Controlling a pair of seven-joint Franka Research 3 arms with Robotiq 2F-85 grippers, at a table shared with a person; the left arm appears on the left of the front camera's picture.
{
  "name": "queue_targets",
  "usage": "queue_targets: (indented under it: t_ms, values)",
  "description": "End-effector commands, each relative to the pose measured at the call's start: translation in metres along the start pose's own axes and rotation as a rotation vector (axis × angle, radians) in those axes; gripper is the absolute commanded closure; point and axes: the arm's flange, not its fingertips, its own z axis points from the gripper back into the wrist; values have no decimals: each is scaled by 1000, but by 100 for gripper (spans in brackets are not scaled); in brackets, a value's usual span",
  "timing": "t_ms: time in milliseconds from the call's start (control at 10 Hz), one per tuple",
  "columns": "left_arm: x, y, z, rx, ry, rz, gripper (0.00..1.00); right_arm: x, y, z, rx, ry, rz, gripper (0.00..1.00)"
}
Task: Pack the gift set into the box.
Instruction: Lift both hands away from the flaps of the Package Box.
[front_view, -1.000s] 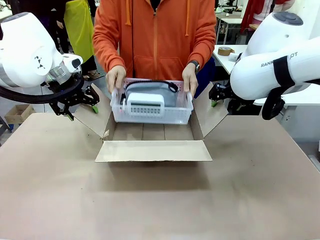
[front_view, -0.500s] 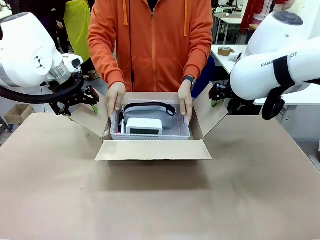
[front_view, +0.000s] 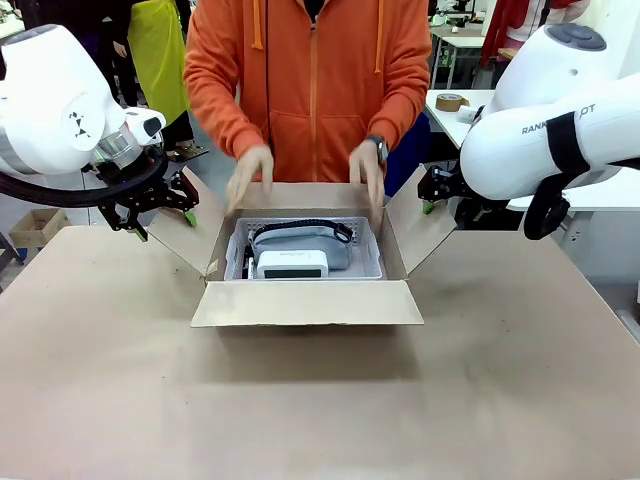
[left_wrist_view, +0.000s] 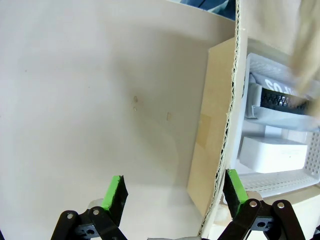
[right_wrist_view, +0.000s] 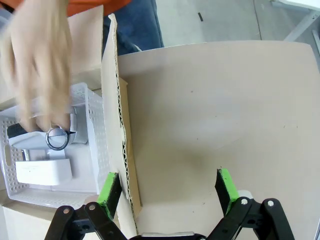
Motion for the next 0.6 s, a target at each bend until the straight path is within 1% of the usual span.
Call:
queue_targets:
  t_ms: [0, 100, 200, 300, 400, 500]
  values:
    - [-1, -1, 2, 13, -12, 10, 0, 2, 4, 3, -26, -4, -16, 0]
    - [-1, -1, 2, 13, -12, 10, 0, 2, 4, 3, -26, -4, -16, 0]
    - [0, 0, 0, 0, 0, 0, 0, 0, 0, 0, 0, 0, 0, 0]
    - [0, 27, 32, -209, 111, -55, 0, 0, -20, 28, 176, 44, 11, 0]
    - [0, 73, 62, -482, 236, -102, 0, -1, -61, 62, 409, 97, -21, 0]
    - [-2, 131, 79, -813, 338, -147, 0, -5, -112, 88, 654, 110, -87, 0]
